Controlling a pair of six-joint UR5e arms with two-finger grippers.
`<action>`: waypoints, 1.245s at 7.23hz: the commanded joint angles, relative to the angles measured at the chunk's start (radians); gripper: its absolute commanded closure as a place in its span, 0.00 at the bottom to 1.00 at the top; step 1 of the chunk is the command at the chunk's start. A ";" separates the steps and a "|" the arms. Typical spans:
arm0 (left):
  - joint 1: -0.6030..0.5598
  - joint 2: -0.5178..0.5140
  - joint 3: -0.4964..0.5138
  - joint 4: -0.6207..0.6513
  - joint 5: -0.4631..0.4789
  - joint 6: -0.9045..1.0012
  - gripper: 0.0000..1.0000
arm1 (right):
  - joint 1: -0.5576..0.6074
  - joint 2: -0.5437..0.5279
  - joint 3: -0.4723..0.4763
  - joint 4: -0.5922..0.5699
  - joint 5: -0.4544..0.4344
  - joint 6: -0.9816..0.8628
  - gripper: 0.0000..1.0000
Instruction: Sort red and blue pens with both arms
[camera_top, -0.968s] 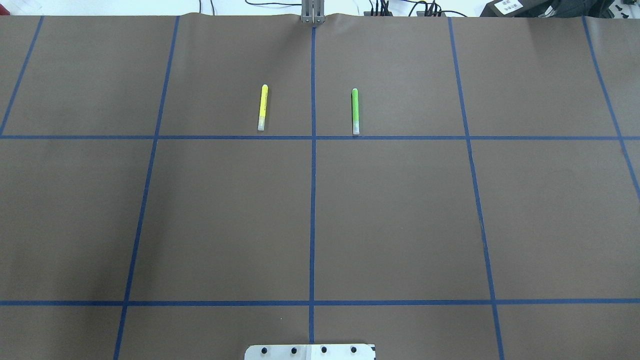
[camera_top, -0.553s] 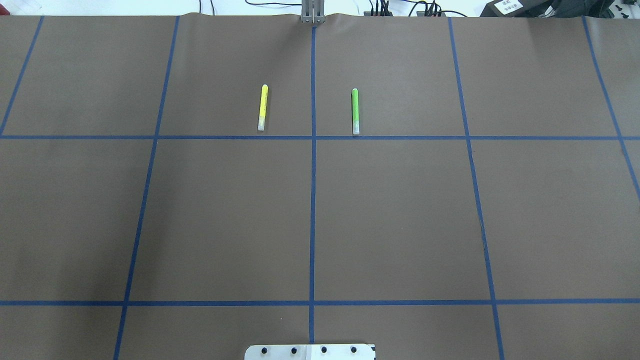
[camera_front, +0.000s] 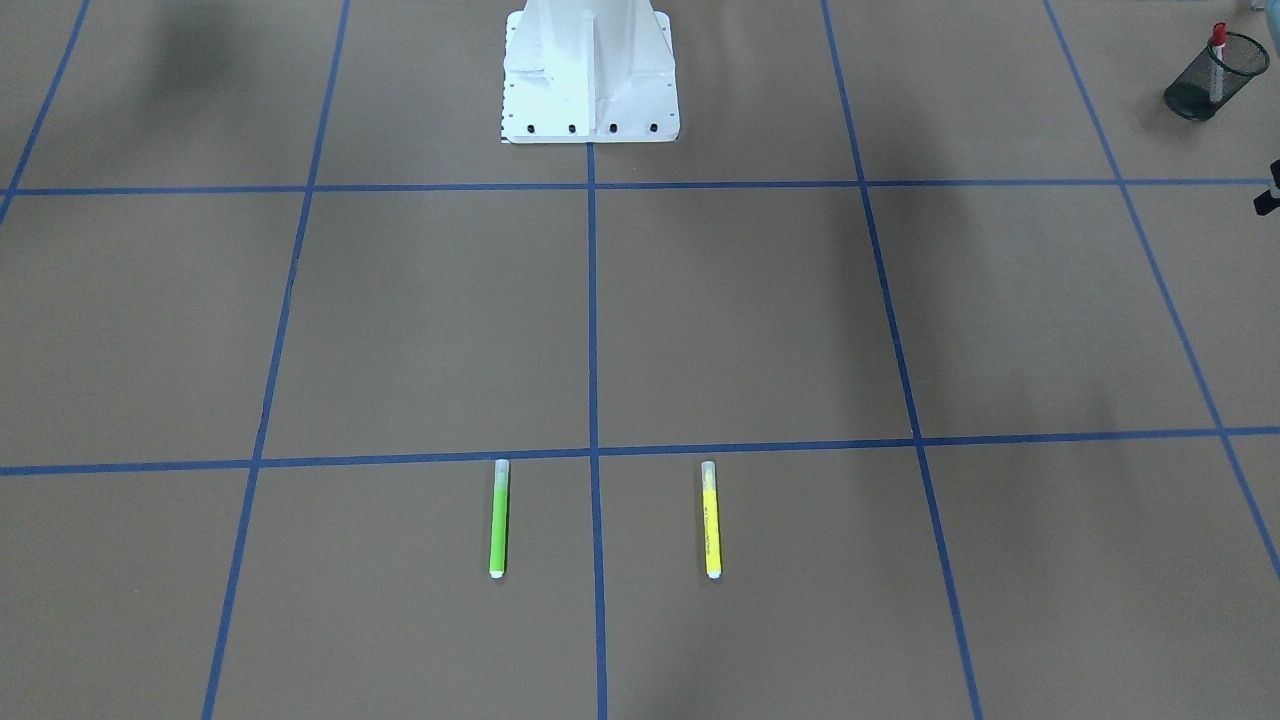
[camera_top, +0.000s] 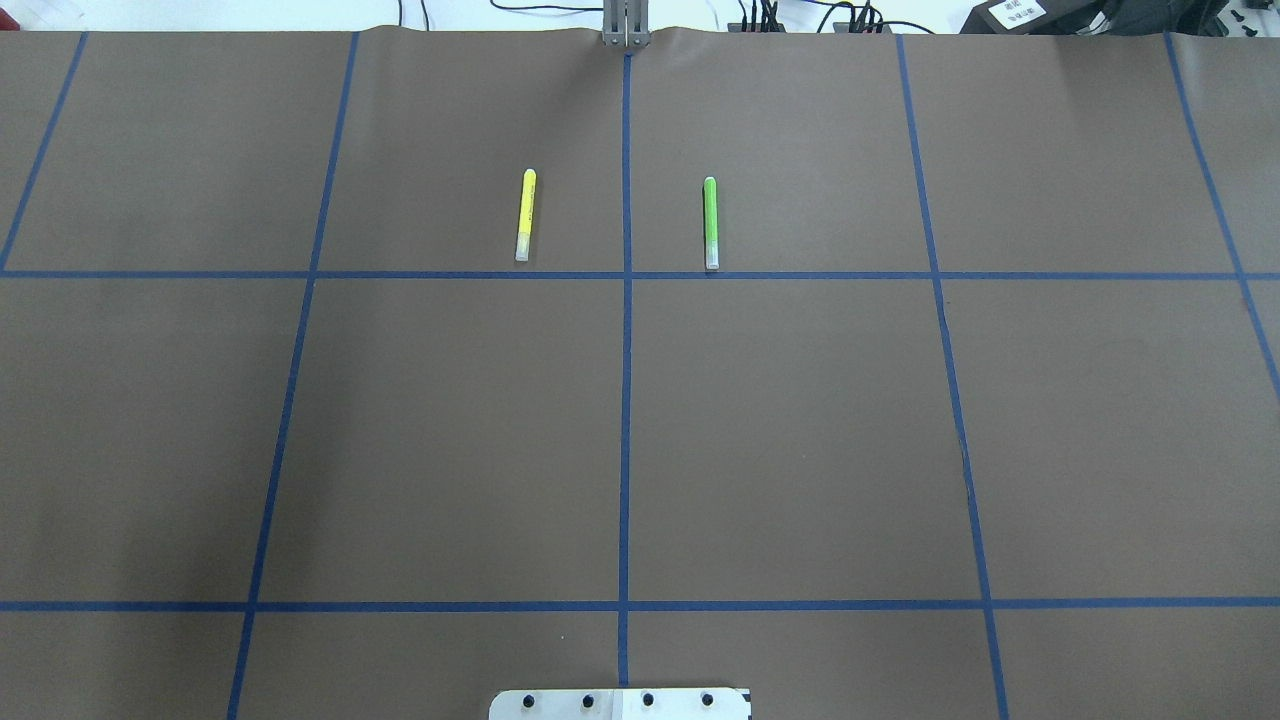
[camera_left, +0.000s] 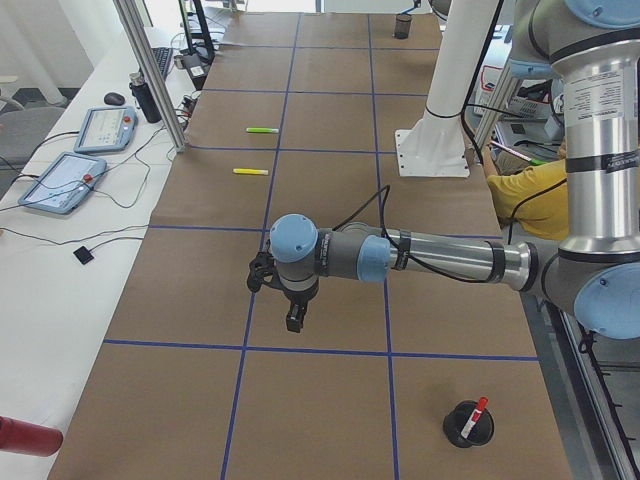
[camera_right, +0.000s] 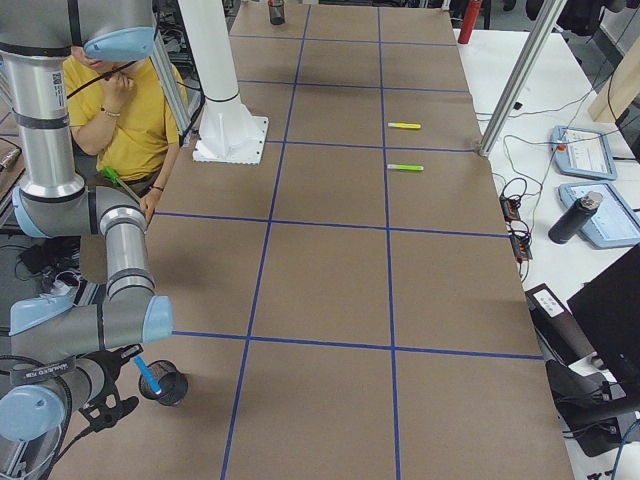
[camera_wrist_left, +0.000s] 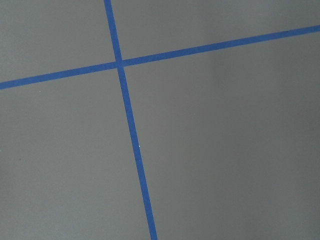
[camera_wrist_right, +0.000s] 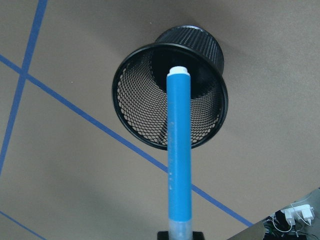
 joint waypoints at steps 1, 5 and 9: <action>0.000 0.000 0.000 0.002 -0.009 0.000 0.00 | -0.001 -0.002 -0.001 -0.001 0.021 0.015 1.00; 0.000 0.000 -0.002 0.002 -0.017 0.000 0.00 | -0.001 -0.012 0.002 0.001 0.044 0.007 0.00; 0.000 0.000 0.000 0.002 -0.017 0.000 0.00 | -0.010 0.006 0.008 0.081 0.096 0.001 0.00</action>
